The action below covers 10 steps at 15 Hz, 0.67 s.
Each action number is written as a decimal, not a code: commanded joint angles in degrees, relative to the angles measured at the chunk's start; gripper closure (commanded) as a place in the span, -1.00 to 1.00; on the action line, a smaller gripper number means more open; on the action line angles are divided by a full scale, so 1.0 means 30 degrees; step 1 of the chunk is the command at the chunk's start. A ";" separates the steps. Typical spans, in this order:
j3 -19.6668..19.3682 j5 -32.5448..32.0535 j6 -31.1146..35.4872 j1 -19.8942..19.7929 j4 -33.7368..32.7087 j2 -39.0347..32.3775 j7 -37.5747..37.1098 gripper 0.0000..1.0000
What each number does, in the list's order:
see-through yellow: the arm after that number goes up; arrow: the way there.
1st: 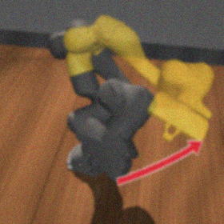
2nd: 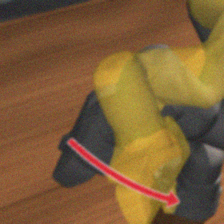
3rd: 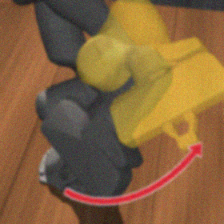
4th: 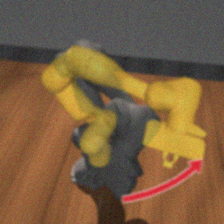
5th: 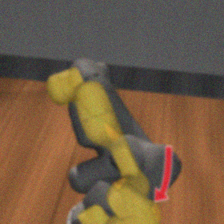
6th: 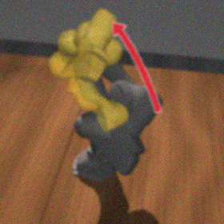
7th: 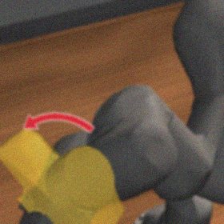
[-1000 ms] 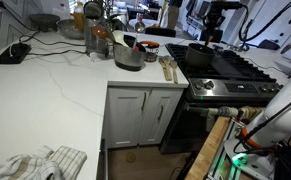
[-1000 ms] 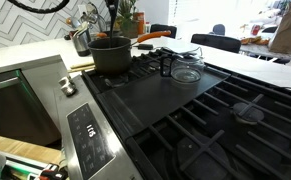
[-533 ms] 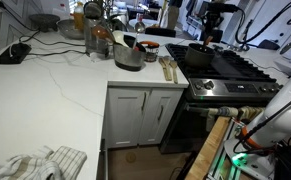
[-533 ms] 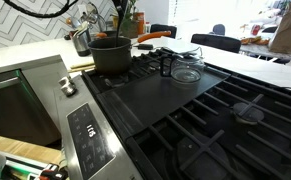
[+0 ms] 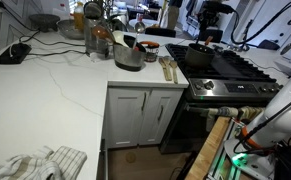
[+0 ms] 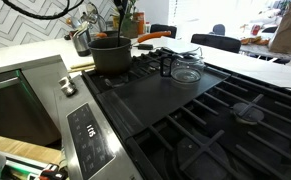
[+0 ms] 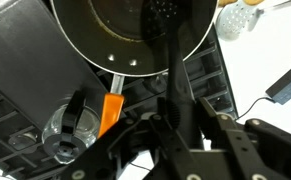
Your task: Pick up the black utensil in the black pot and mix the contents of the black pot
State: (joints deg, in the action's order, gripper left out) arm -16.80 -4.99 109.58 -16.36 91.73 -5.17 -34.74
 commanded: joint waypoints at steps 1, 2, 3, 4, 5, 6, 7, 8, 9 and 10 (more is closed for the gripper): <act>0.0208 0.2403 -0.0149 -0.0018 0.0825 0.0726 0.1699 0.81; 0.0234 0.2982 -0.0424 -0.0052 0.0799 0.0771 0.2395 0.81; 0.0201 0.3134 -0.0855 -0.0079 0.0719 0.0791 0.3047 0.81; 0.0155 0.3085 -0.1956 -0.0127 0.0474 0.0721 0.3773 0.81; 0.0122 0.2954 -0.2835 -0.0146 0.0409 0.0742 0.4471 0.81; 0.0078 0.2842 -0.3733 -0.0173 0.0298 0.0731 0.5047 0.81; 0.0020 0.2777 -0.4548 -0.0224 0.0144 0.0702 0.5602 0.81; -0.0031 0.2541 -0.5117 -0.0248 0.0037 0.0688 0.5893 0.81; -0.0089 0.2110 -0.5465 -0.0268 -0.0040 0.0658 0.5798 0.81; -0.0140 0.1633 -0.5775 -0.0270 -0.0044 0.0642 0.5548 0.81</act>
State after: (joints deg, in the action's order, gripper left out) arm -16.79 1.41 96.20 -16.79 91.00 -3.17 -19.03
